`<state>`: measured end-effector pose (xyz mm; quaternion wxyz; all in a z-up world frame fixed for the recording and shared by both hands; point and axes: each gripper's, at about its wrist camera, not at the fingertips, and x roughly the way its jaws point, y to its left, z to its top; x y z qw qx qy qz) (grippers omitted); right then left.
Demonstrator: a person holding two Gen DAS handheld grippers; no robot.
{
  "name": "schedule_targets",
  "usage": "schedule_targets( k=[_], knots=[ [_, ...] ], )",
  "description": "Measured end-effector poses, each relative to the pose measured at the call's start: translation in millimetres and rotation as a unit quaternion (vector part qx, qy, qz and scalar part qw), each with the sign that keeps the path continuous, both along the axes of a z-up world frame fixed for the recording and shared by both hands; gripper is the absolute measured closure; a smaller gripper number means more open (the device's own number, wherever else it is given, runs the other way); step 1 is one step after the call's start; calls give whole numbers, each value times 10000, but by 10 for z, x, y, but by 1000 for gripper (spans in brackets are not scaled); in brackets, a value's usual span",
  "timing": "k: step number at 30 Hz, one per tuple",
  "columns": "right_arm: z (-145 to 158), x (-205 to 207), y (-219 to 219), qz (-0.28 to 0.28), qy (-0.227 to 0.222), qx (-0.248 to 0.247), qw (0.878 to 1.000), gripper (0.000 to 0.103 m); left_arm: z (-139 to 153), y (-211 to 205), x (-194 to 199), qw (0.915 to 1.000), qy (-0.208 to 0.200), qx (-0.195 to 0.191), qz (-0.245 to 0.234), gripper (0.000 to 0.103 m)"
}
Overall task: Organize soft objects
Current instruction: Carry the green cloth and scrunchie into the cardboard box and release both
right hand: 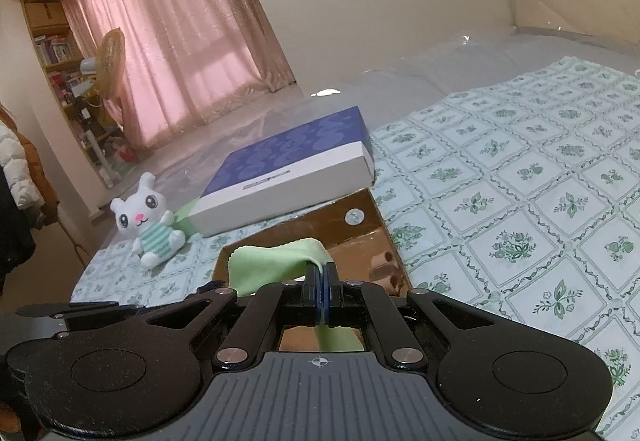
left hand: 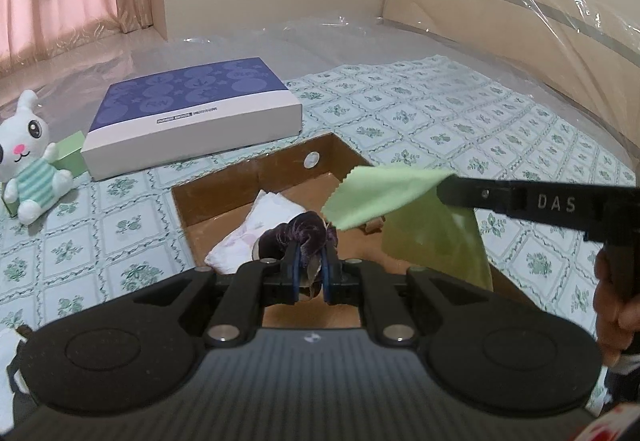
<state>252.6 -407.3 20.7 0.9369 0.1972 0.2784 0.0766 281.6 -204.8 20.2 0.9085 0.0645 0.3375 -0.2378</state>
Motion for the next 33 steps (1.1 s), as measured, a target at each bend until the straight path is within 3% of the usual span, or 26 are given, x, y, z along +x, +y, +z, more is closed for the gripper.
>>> schedule_targets(
  k=[7,19,20,22,23,24,33],
  knots=[
    [-54,76,-70,-58,48,26,10000,101,-20,-115,166,9999,-60,-84,-16,70],
    [-20,148,10,44,-70,-54,10000,98,-95,-7,175,9999,101,39,9,66],
    [-18,149,28,89,-57,-104,9999,93,-98,4,160,9999,113,46,-5,65],
    [-21,136,51,54,-20,-196,9998,71,-100,24,129,9999,138,37,-14,63],
    [-24,123,53,21,-17,-223,9997,48,-100,34,112,9999,148,33,-18,63],
    [-23,96,50,-26,-48,-236,9997,33,-101,45,93,9999,152,31,-27,62],
    [-12,-65,6,27,97,-283,9995,31,-100,132,-37,9998,219,-10,-6,60]
  ],
)
